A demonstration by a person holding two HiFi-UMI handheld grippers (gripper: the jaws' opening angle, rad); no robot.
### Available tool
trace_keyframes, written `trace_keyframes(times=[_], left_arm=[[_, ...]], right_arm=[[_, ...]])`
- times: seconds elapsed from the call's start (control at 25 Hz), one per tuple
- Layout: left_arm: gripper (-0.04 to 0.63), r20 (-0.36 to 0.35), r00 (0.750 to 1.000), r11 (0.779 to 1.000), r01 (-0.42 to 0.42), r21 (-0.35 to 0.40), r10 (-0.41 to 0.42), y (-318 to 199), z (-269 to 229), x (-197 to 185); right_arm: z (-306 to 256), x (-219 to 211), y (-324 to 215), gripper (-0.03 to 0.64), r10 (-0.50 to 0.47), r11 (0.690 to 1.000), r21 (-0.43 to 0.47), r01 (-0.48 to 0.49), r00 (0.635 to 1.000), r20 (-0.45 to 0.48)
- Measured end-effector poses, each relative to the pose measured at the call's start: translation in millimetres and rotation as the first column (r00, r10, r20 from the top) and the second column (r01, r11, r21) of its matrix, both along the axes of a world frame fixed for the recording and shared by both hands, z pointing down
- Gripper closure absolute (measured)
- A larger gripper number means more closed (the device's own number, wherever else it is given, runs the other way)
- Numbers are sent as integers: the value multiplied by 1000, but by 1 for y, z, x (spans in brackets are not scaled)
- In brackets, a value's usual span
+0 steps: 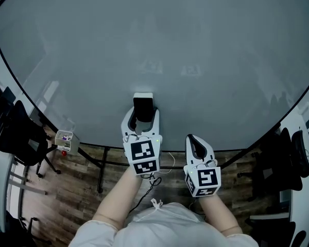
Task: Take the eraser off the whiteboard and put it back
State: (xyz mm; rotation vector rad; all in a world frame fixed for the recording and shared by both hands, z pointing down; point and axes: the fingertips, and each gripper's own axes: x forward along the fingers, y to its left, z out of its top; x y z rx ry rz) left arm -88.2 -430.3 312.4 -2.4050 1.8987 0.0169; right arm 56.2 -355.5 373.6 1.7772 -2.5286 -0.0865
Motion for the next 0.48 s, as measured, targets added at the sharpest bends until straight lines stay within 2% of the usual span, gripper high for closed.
trace_keyframes(times=[0.36,0.48], left_arm=[[336,-24,1000,1000,-4,10,5,8,0,-3],[336,2,1000,999,-20,36,20,27,-1,-1]], right_arm=[[-1,10,9,589,61,998,13,-61,998,-9],[2,11,12,589,79,997,5,-79,997,-14]])
